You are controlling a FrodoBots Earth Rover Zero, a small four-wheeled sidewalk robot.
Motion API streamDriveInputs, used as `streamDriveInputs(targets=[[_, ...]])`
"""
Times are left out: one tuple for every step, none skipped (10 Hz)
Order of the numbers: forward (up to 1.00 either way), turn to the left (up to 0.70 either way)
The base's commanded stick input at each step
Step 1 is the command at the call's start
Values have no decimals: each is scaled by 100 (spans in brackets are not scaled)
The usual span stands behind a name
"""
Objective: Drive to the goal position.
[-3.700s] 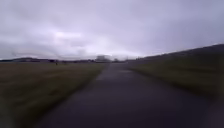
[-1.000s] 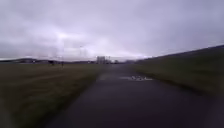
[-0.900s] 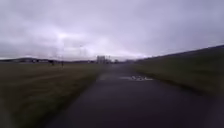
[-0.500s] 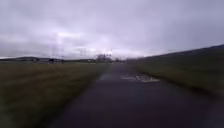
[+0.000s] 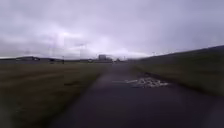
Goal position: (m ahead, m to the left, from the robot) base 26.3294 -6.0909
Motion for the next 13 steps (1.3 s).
streamDriveInputs(targets=[[100,0],[100,0],[100,0],[100,0],[100,0],[100,0],[100,0],[100,-23],[100,-29],[100,-23],[100,-14],[100,-5],[100,-3]])
